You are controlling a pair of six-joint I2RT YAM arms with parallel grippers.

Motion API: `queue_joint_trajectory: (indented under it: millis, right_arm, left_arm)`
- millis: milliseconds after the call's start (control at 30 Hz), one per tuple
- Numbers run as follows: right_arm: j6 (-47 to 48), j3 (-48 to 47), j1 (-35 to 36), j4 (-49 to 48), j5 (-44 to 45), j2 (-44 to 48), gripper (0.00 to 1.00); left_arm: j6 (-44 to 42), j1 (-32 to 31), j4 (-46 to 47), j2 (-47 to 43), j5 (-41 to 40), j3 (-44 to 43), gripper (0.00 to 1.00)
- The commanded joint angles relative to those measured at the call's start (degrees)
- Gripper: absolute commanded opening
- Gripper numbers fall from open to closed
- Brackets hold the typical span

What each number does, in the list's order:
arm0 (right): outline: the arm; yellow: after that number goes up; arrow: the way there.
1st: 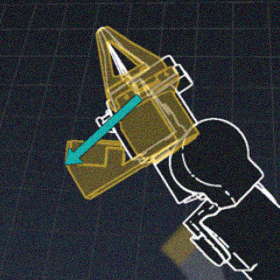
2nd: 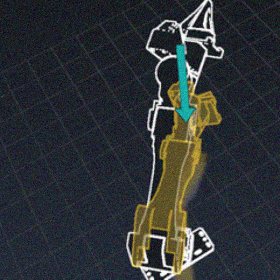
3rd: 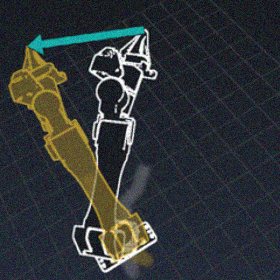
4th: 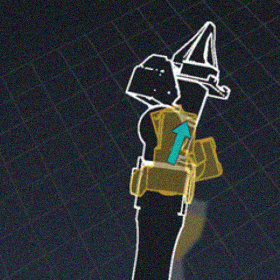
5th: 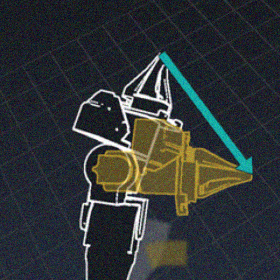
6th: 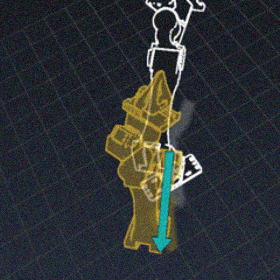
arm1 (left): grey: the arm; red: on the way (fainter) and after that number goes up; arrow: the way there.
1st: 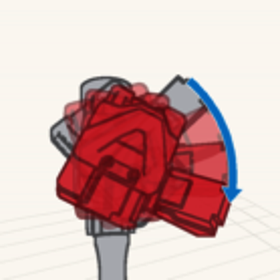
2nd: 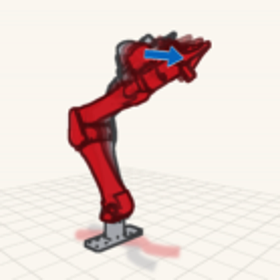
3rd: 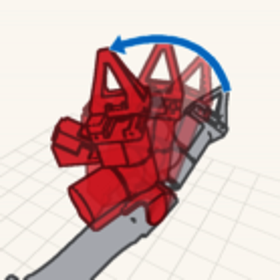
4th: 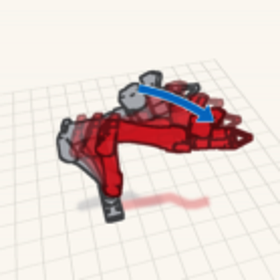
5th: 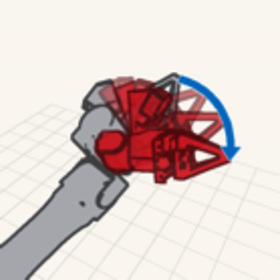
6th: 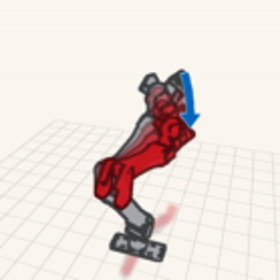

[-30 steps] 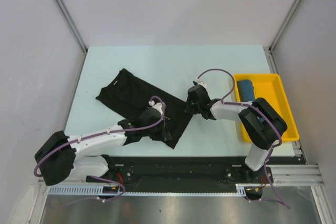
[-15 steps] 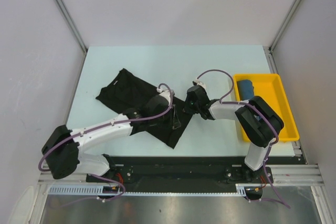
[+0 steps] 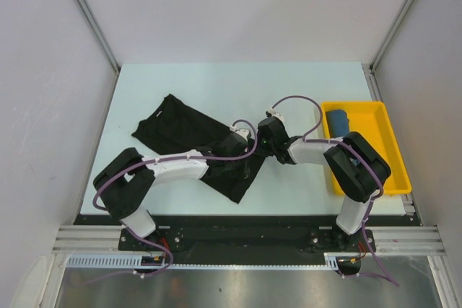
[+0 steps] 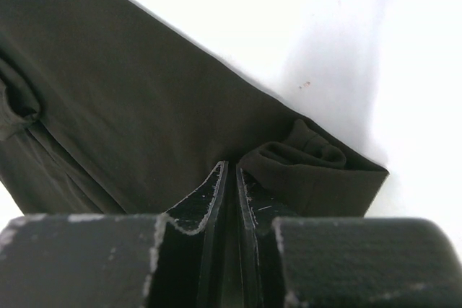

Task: Roll the t-shirts
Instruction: Roll the T-shirt to the center of the board.

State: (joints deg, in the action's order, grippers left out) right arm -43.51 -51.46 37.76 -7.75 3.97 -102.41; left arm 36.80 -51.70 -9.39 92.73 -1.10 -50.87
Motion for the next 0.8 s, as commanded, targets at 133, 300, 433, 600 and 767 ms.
queue_joint_trajectory:
  millis: [133, 300, 433, 600, 767]
  right_arm:
    - [2.45, -0.48, -1.28, 7.03, 3.85, 9.5, 0.23]
    - [4.57, 0.13, -1.28, 10.56, 6.58, 15.04, 0.36]
    - [5.62, 0.75, -0.67, 10.56, 6.32, 14.52, 0.37]
    - [5.8, 1.19, -0.67, 8.45, 5.61, 9.7, 0.34]
    - [6.68, 0.31, -2.77, 4.06, 3.68, 4.42, 0.33]
  left_arm:
    - [-0.67, 1.6, 2.45, 2.54, -3.29, -1.95, 0.23]
    - [-0.32, 2.04, 2.71, 2.46, -2.59, -1.25, 0.22]
    - [0.55, 2.05, 3.58, 1.32, -1.62, 0.33, 0.21]
    - [1.96, 2.04, 4.9, 0.35, -0.65, 2.09, 0.21]
    - [2.93, 1.96, 5.96, -0.88, 0.22, 3.76, 0.2]
